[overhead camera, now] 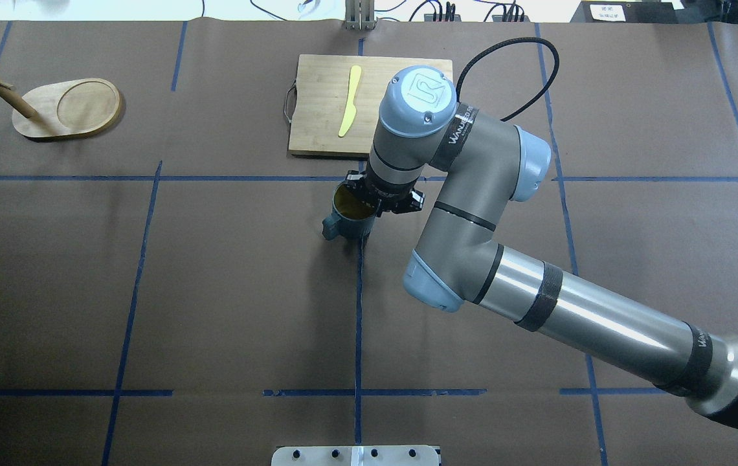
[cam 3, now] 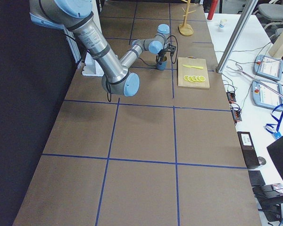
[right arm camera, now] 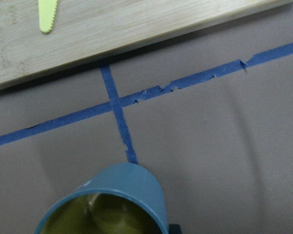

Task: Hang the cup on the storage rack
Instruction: 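Set the teal mug down near the cutting board and release it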

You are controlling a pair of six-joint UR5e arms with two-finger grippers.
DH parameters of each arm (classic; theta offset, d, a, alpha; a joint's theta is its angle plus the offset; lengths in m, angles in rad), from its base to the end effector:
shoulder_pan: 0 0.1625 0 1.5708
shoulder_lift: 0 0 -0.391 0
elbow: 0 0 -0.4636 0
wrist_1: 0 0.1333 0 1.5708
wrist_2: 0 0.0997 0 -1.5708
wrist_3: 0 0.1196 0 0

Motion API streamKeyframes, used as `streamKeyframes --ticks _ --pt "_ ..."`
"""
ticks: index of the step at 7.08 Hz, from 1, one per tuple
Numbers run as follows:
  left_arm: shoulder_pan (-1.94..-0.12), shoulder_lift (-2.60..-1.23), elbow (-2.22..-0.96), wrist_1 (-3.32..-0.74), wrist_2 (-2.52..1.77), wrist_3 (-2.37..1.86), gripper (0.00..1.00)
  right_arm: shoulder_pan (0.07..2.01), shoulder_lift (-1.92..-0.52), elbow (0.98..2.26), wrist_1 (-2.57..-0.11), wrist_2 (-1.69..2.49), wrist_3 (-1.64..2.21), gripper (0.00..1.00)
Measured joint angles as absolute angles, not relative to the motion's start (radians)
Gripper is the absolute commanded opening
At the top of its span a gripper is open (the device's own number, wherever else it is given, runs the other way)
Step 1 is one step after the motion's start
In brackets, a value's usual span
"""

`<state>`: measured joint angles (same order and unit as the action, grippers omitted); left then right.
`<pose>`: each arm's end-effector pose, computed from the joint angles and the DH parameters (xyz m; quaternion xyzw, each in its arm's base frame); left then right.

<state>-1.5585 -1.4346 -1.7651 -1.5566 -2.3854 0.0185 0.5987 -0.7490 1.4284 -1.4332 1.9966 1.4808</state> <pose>-0.0400 -0.5135 0.6006 0.0214 0.3960 0.0228 0.9177 -0.6092 -0.5172 0.1393 -0.0515 -0.4309 0.1445 0.8893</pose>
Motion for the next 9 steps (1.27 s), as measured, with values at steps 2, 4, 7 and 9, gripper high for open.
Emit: streamKeyframes --ticks 2,4,7,9 --pt "-1.559 -1.434 -1.767 -1.557 -2.385 0.019 1.0 0.594 -0.75 1.436 -1.46 1.998 1.49 1.0" --pt "-1.556 -1.433 -1.793 -1.561 -2.391 0.017 1.0 0.597 -0.756 1.498 -1.479 1.999 1.52 1.0" --pt "-1.48 -1.447 -1.883 -1.666 -2.397 0.017 1.0 0.698 -0.858 1.714 -1.483 2.098 1.528 1.0" --pt "-1.35 -1.483 -1.916 -1.869 -2.397 0.011 0.93 0.81 -0.992 1.836 -1.478 2.185 1.493 1.0"
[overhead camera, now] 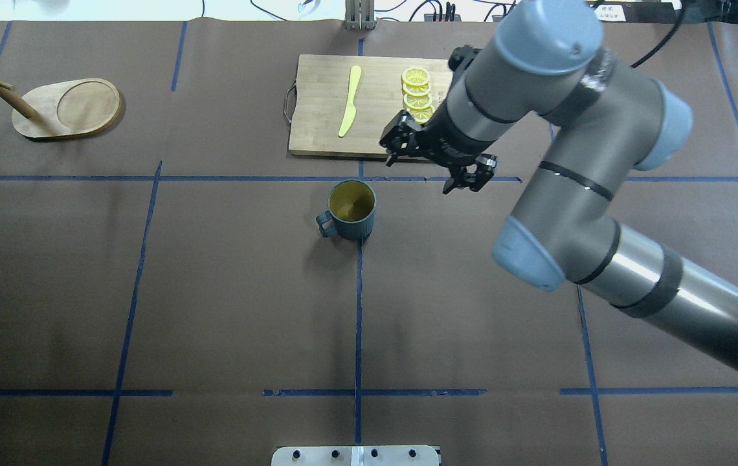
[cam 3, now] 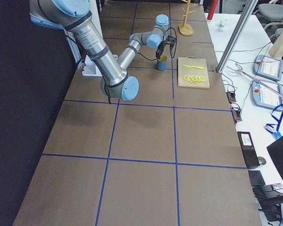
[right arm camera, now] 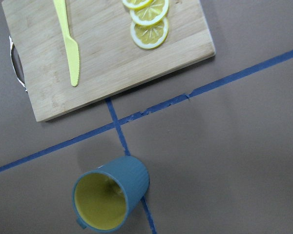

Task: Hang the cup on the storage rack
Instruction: 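Set the teal mug down near the cutting board and release it, then reach the left gripper to the mug handle while the right arm withdraws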

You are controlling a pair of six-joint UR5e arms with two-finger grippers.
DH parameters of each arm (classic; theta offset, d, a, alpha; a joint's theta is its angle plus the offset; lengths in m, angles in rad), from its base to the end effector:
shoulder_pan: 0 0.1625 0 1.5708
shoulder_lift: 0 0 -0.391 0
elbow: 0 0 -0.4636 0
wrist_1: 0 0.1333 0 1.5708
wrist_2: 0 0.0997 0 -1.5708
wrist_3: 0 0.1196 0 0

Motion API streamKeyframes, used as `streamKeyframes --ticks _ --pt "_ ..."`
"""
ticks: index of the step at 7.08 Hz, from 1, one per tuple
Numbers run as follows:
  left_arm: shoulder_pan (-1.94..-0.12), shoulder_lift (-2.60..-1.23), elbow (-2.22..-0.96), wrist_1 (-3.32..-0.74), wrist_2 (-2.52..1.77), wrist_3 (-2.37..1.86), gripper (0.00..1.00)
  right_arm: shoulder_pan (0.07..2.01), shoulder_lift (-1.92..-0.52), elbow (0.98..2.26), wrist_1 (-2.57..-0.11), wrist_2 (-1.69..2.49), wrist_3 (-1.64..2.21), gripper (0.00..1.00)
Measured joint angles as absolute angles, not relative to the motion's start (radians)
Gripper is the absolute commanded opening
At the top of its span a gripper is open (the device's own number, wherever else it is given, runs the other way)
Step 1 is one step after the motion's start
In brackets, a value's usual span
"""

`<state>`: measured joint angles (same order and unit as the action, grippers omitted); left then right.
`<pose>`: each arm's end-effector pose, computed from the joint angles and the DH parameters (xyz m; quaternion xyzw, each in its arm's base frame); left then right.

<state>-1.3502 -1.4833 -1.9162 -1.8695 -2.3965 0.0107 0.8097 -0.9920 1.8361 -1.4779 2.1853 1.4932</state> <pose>0.0742 -0.5384 0.4499 0.2098 0.4100 0.2111 0.8621 -0.4084 -0.5220 0.1209 -0.0590 -0.5046 0.1769 0.8430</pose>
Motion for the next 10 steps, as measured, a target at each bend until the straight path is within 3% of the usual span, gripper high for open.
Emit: streamKeyframes --ticks 4,7,10 --pt "-1.115 -1.608 -1.836 -2.254 -2.337 -0.34 0.99 0.879 -1.139 1.893 -1.472 2.204 1.344 1.0" --pt "-0.764 -1.81 -1.776 -2.372 -1.914 -0.469 0.97 0.912 -1.169 1.896 -1.472 2.213 1.29 1.0" --pt "-0.625 -1.967 -1.579 -2.579 -1.818 -0.401 0.96 0.951 -1.201 1.894 -1.474 2.217 1.194 1.0"
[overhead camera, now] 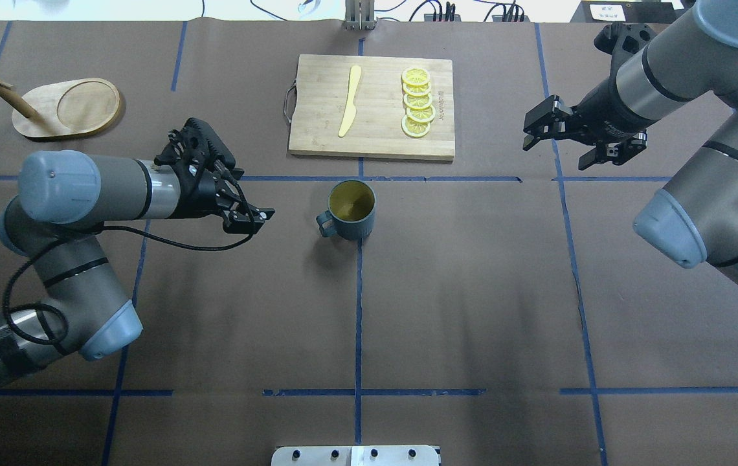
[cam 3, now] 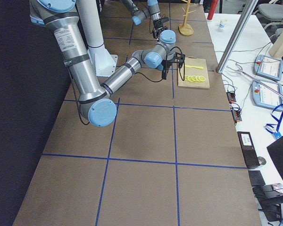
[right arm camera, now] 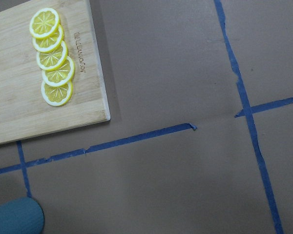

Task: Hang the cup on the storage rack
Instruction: 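Reach the left gripper to the mug handle while the right arm withdraws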

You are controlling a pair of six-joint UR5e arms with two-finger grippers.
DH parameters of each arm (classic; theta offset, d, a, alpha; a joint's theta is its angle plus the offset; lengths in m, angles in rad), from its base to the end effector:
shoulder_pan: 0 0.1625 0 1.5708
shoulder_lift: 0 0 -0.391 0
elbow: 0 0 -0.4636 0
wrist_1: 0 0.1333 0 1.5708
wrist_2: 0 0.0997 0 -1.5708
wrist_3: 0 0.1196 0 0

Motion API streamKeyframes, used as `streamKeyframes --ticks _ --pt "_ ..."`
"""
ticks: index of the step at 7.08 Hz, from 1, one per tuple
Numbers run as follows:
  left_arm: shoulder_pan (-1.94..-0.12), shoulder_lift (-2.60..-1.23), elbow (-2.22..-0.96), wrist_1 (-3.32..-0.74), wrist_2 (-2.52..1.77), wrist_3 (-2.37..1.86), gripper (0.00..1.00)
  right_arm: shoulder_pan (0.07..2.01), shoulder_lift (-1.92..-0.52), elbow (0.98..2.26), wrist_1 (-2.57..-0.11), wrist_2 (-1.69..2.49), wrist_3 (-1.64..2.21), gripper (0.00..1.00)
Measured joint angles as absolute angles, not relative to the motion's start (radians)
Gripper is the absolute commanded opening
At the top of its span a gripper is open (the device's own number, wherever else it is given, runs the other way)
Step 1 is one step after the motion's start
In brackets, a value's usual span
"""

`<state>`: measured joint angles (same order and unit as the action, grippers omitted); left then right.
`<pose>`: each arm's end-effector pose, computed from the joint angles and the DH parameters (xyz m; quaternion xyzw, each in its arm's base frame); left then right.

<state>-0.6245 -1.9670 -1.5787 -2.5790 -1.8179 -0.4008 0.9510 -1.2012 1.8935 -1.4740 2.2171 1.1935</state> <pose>0.5130 -0.4980 0.2608 0.4448 0.4750 0.2804 0.7056 -0.3196 -0.5534 0.2277 -0.0062 -0.4677 0.1306 0.8742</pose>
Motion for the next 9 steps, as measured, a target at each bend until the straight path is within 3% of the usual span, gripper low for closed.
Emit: streamKeyframes --ticks 2,6,9 --pt "-0.586 -2.006 -1.458 -2.731 -1.814 -0.362 0.93 0.968 -1.209 1.893 -1.474 2.222 1.163 1.0" --pt "-0.52 -2.08 -1.394 -2.758 -1.774 -0.361 0.92 0.977 -1.205 1.893 -1.474 2.221 1.156 1.0" --pt "-0.501 -2.119 -1.355 -2.756 -1.726 -0.359 0.77 0.98 -1.203 1.896 -1.474 2.226 1.156 1.0"
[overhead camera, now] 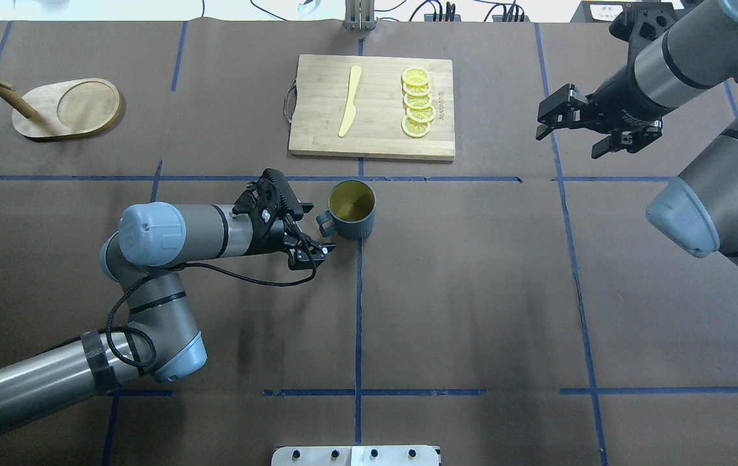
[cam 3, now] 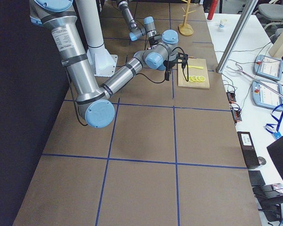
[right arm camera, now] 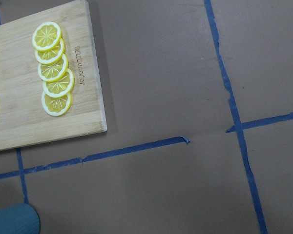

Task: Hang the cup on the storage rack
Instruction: 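Reach the left gripper to the mug handle while the right arm withdraws, then grasp the mug handle with the left gripper and lift toward the rack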

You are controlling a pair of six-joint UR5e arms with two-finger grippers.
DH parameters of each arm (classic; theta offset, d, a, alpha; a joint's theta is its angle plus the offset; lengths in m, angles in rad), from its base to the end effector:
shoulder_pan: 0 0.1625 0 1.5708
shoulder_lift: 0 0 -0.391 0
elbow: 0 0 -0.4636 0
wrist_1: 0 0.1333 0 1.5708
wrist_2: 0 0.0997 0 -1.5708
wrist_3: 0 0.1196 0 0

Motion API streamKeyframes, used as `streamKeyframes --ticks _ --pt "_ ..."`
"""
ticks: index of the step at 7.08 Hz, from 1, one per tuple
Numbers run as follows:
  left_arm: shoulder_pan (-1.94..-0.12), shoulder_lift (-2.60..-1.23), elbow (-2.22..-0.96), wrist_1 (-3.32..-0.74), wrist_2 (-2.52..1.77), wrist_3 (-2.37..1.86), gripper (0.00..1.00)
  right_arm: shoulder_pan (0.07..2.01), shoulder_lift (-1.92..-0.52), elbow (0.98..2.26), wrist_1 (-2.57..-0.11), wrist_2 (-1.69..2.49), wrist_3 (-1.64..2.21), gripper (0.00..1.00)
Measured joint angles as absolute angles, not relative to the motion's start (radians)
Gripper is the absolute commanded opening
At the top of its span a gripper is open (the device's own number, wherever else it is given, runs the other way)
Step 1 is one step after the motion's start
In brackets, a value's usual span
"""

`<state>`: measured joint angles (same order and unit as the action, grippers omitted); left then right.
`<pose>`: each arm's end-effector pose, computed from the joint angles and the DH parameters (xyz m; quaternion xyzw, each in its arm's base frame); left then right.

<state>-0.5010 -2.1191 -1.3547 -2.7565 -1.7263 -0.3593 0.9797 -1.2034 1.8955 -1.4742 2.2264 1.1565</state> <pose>0.6161 -0.4683 0.2517 0.4813 0.4921 0.3017 0.6596 -0.3037 -0.5608 0.2276 0.0056 -0.4697 0.1250 0.8739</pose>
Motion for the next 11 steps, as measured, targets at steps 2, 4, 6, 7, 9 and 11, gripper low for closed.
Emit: streamKeyframes --ticks 2,4,6,7,9,11 --pt "-0.498 -2.127 -1.337 -2.756 -1.724 -0.36 0.55 0.98 -1.203 1.896 -1.474 2.23 1.157 1.0" --pt "-0.497 -2.128 -1.331 -2.755 -1.724 -0.366 0.28 0.98 -1.204 1.896 -1.474 2.23 1.157 1.0" --pt "-0.498 -2.129 -1.332 -2.754 -1.724 -0.374 0.07 0.98 -1.204 1.896 -1.474 2.229 1.157 1.0" --pt "-0.5 -2.127 -1.336 -2.753 -1.724 -0.396 0.06 0.98 -1.205 1.896 -1.473 2.229 1.157 1.0" --pt "-0.52 -2.114 -1.379 -2.76 -1.725 -0.538 0.05 0.983 -1.209 1.899 -1.471 2.23 1.157 1.0" --pt "-0.586 -2.067 -1.452 -2.776 -1.725 -0.802 0.03 0.992 -1.221 1.901 -1.472 2.23 1.145 1.0"
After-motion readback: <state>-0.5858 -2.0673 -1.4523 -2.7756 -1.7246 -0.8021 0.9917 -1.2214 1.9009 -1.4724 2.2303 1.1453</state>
